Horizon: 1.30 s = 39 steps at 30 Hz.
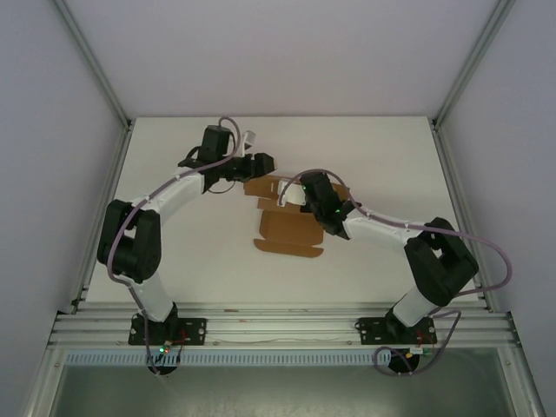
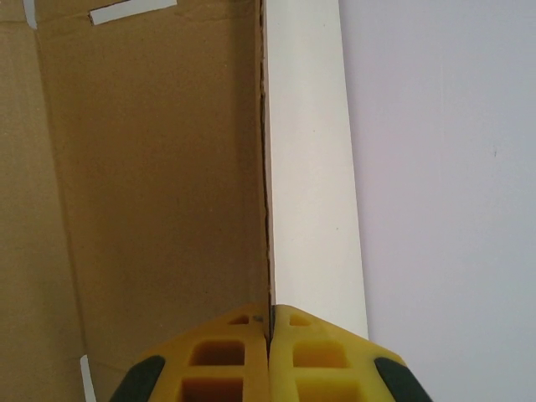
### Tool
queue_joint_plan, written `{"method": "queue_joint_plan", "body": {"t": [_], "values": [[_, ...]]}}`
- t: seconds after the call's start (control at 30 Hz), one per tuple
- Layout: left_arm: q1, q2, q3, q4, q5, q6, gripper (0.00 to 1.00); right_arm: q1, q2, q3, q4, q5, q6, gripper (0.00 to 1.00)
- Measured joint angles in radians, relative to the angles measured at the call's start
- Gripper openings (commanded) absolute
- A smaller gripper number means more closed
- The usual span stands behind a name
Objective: Assemble paper box
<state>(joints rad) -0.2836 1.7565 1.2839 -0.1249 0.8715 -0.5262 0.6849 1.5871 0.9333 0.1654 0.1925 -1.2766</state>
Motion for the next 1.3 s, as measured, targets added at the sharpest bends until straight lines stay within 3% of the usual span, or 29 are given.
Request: {"method": "queue_joint_plan", "body": {"t": [0.43,0.63,0.77,1.1,1.3], "values": [[-0.028,0.034,-0.006,0.01,0.029,-0.047,0.52,0.004,0.0,-0.001,0.008,0.014,0.047,0.0],[-0.032,0.035,-0.048,0.106,0.021,-0.138,0.52,0.003,0.0,-0.026,0.024,0.014,0.1,0.0],[-0.035,0.035,-0.121,0.263,0.001,-0.267,0.52,0.003,-0.002,-0.049,0.062,0.005,0.168,0.0],[-0.05,0.142,-0.277,0.902,-0.018,-0.703,0.52,0.003,-0.033,-0.088,0.151,-0.043,0.33,0.0],[-0.052,0.164,-0.277,1.035,-0.016,-0.782,0.42,0.002,-0.04,-0.09,0.174,-0.043,0.362,0.0]]}}
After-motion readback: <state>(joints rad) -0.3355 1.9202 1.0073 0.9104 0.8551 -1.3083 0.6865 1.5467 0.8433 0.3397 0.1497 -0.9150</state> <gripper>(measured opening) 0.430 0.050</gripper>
